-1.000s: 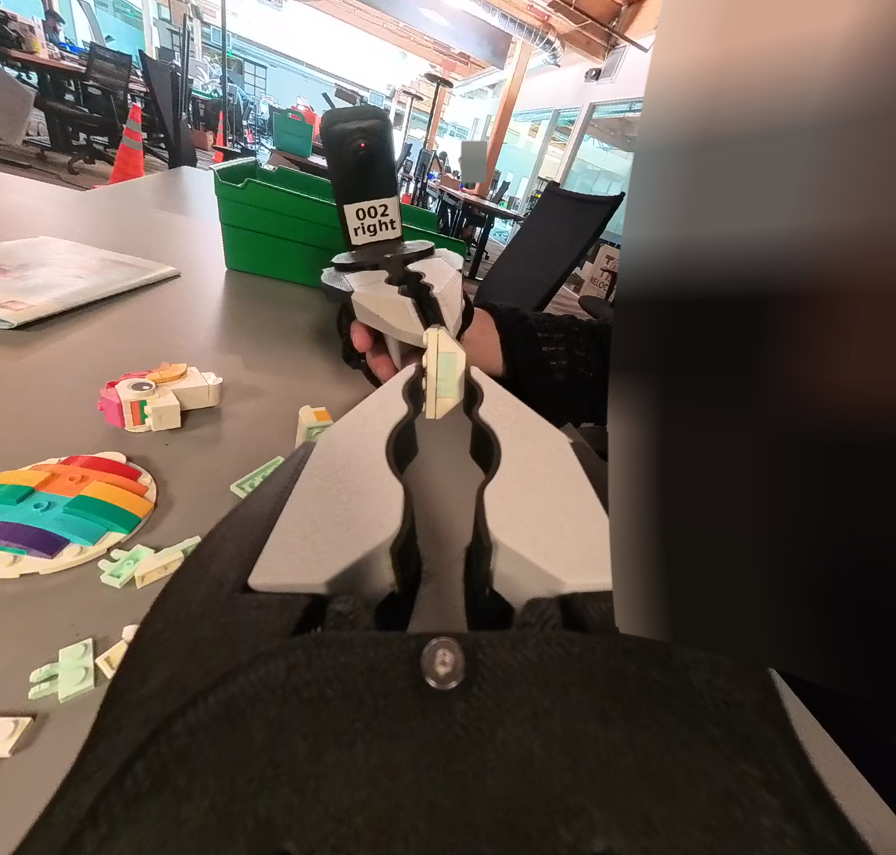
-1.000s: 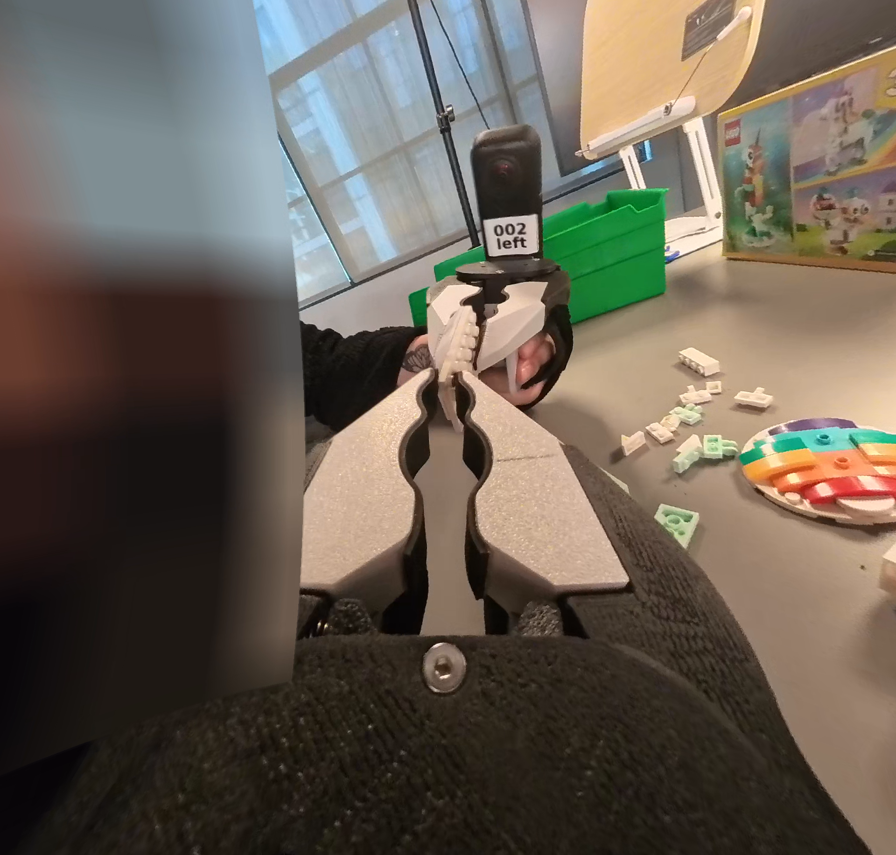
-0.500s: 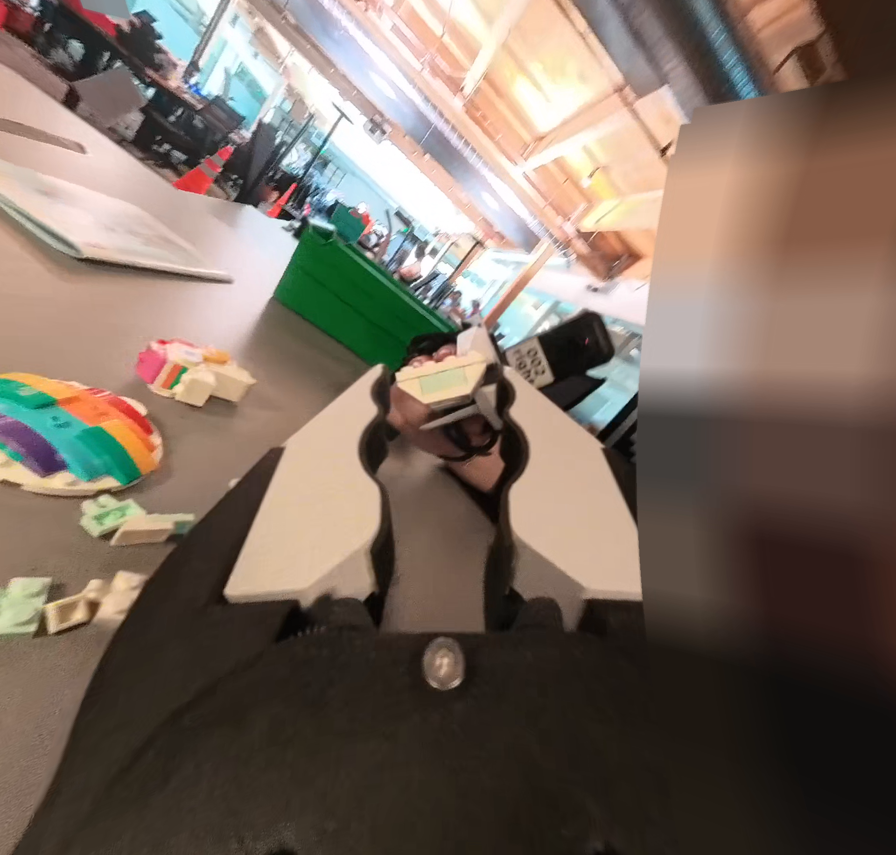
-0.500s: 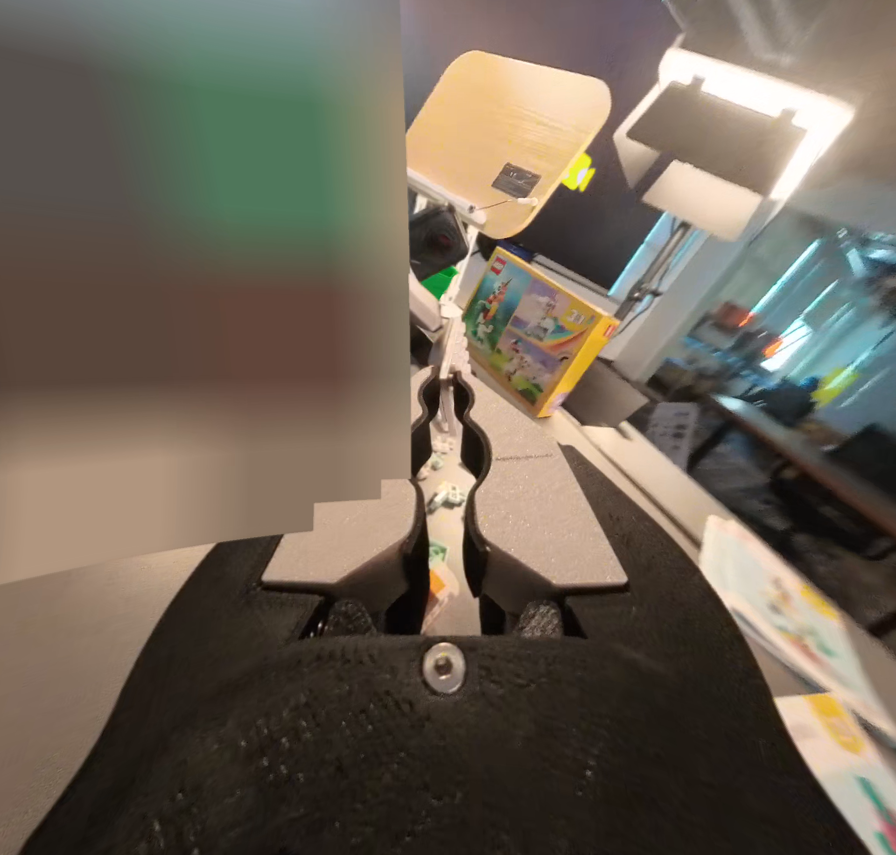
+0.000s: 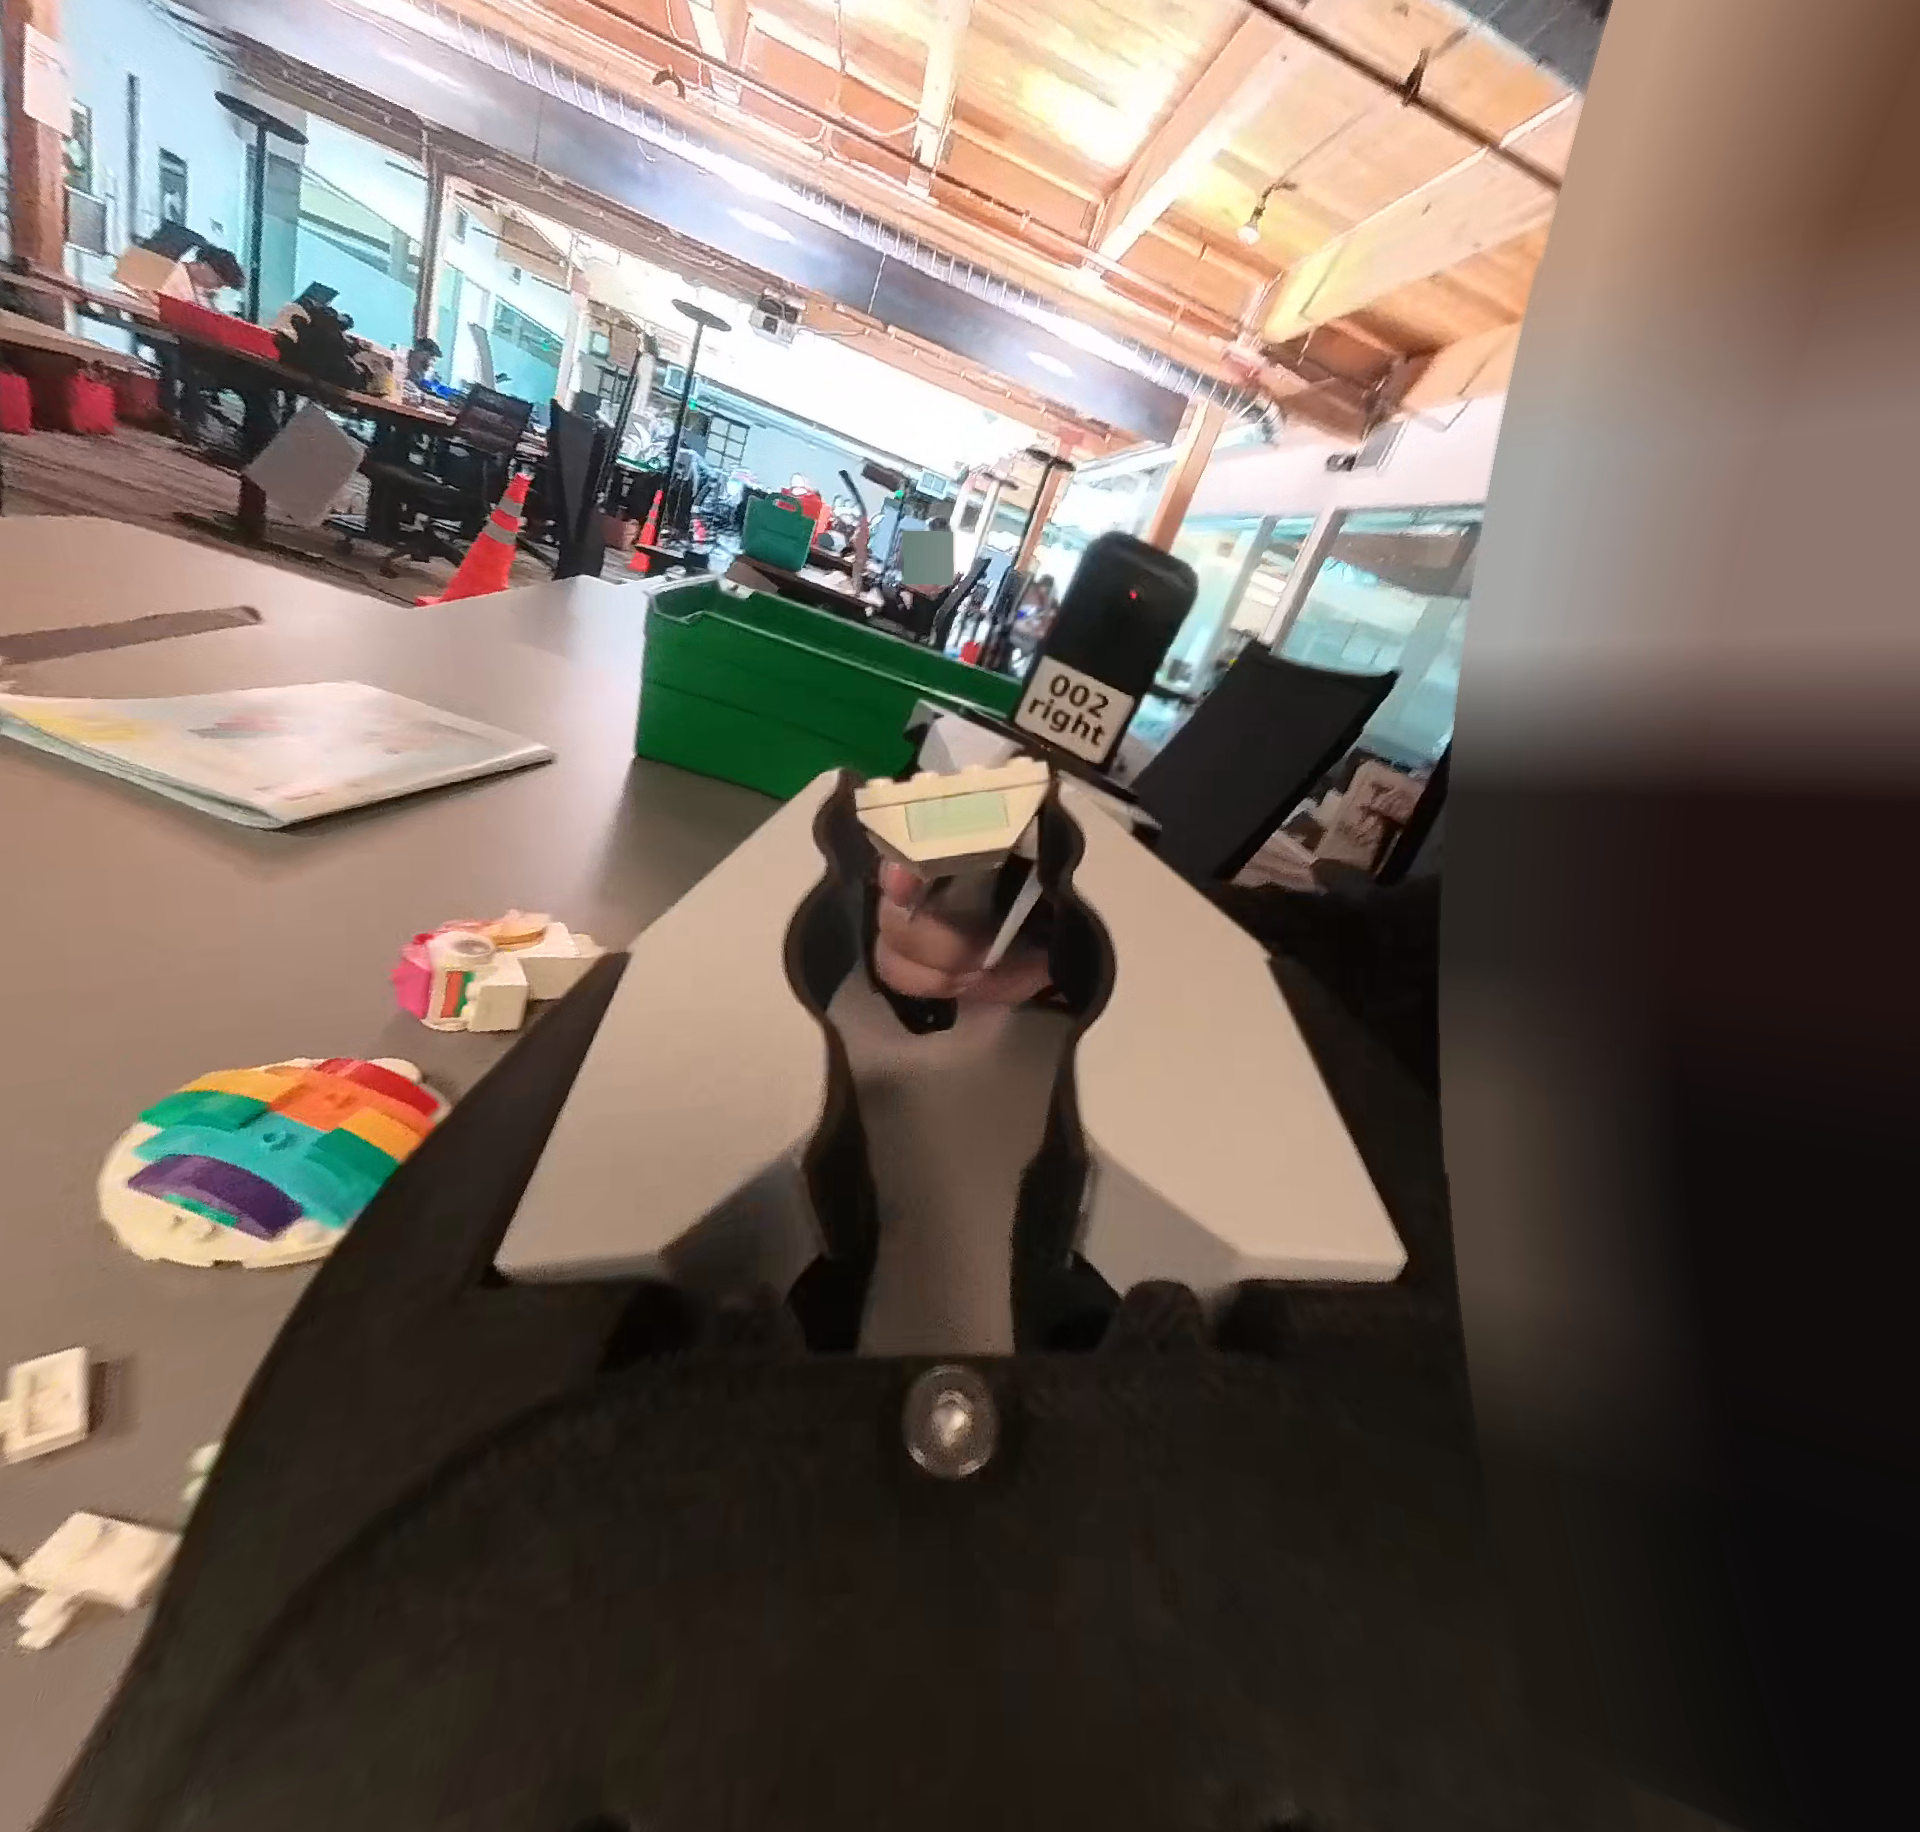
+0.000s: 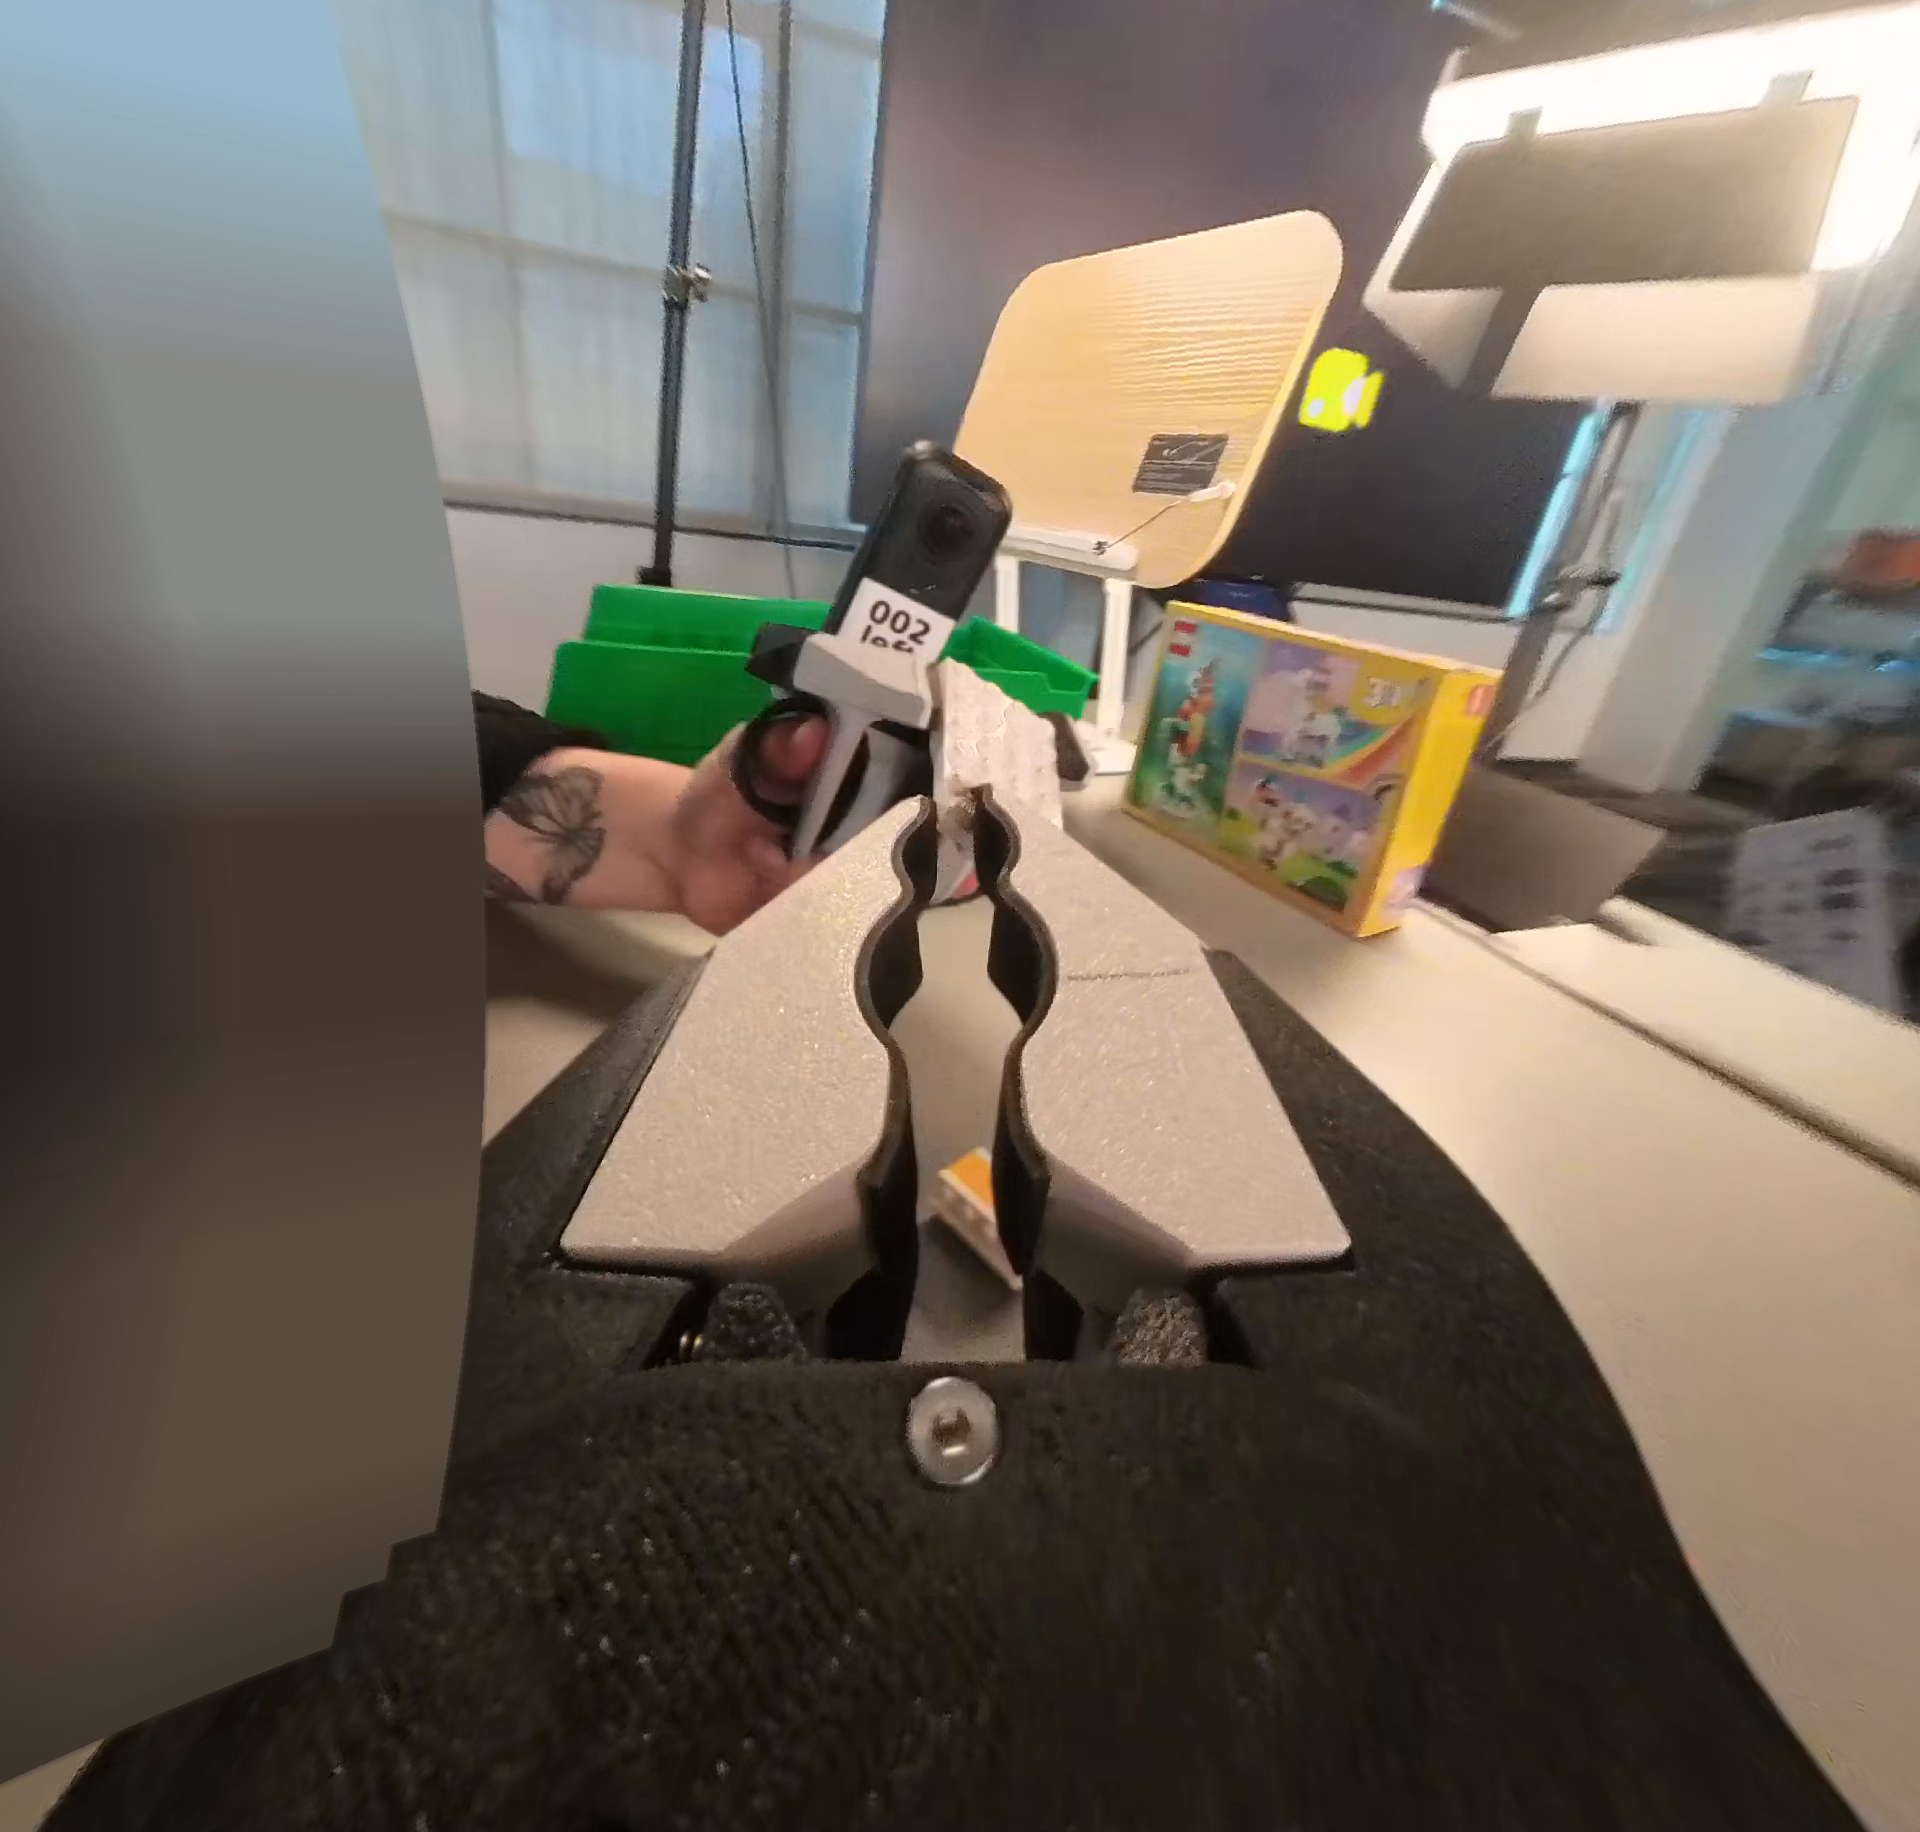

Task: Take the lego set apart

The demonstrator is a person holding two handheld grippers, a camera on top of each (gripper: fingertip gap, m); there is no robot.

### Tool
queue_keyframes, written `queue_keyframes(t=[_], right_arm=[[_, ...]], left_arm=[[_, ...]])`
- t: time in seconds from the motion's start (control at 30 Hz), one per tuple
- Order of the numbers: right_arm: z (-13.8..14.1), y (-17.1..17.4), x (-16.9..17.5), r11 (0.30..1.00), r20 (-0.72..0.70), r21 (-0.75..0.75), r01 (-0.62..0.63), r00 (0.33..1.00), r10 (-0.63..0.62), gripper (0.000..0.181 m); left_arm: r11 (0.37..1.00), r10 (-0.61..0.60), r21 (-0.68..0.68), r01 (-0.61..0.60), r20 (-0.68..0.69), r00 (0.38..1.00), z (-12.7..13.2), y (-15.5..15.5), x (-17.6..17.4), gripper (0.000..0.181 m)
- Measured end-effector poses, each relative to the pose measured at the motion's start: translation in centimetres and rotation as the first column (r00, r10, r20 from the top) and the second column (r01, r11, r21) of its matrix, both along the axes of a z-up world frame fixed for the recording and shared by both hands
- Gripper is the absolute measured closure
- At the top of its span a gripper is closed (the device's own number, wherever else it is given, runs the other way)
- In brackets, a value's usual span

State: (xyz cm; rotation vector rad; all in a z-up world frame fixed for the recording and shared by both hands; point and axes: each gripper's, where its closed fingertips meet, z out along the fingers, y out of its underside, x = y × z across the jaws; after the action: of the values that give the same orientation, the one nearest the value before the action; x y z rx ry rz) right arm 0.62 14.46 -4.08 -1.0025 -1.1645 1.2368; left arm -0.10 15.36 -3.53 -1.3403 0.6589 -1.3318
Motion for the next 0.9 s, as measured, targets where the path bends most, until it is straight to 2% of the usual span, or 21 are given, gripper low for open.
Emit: queue_keyframes(t=[0.13, 0.23, 0.3, 0.37, 0.43, 0.47, 0.57, 0.7, 0.83, 0.9], right_arm=[[-0.2, 0.0, 0.1, 0.981, -0.017, -0.161, -0.107, 0.994, 0.106, 0.177], [-0.4, -0.1, 0.2, 0.942, -0.029, -0.278, -0.188, 0.982, 0.188, 0.179], [-1.0, 0.5, 0.2, 0.914, -0.008, -0.357, -0.193, 0.979, 0.204, 0.178], [-1.3, 1.9, 0.5, 0.903, 0.015, -0.409, -0.13, 0.989, 0.149, 0.178], [-2.2, 2.7, 0.4, 0.88, 0.099, -0.47, -0.074, 0.986, 0.135, 0.144], [-2.8, 2.7, 0.3, 0.867, 0.142, -0.495, -0.059, 0.979, 0.148, 0.133], [-4.3, 1.9, -0.4, 0.822, 0.221, -0.567, -0.048, 0.953, 0.208, 0.116], [-5.5, 0.8, -0.8, 0.762, 0.254, -0.644, -0.07, 0.919, 0.3, 0.12], [-5.9, 0.8, -0.6, 0.766, 0.268, -0.639, -0.077, 0.91, 0.315, 0.126], [-5.7, 0.5, -0.6, 0.795, 0.277, -0.599, -0.097, 0.907, 0.319, 0.129]], left_arm=[[0.996, 0.036, 0.08, -0.031, -0.067, 0.997, -0.2, -0.2, 0.1, 0.148], [0.991, 0.058, 0.125, -0.044, -0.106, 0.993, -0.4, -0.3, 0.2, 0.148], [0.982, 0.123, 0.165, -0.095, -0.174, 0.977, -1.1, 0.1, 0.3, 0.148], [0.938, 0.257, 0.307, -0.159, -0.313, 0.914, -2.3, 0.7, 0.3, 0.147], [0.869, 0.401, 0.456, -0.193, -0.422, 0.813, -3.2, 1.3, 0.3, 0.147], [0.831, 0.457, 0.522, -0.191, -0.446, 0.77, -3.5, 1.3, 0.5, 0.147], [0.72, 0.57, 0.685, -0.114, -0.489, 0.66, -4.3, 0.9, 1.6, 0.148], [0.631, 0.636, 0.776, 0.006, -0.522, 0.568, -5.6, 0.5, 2.6, 0.147], [0.571, 0.682, 0.817, 0.08, -0.527, 0.507, -6.0, 0.1, 2.9, 0.147], [0.548, 0.698, 0.831, 0.091, -0.515, 0.498, -5.8, -0.2, 2.9, 0.147]])
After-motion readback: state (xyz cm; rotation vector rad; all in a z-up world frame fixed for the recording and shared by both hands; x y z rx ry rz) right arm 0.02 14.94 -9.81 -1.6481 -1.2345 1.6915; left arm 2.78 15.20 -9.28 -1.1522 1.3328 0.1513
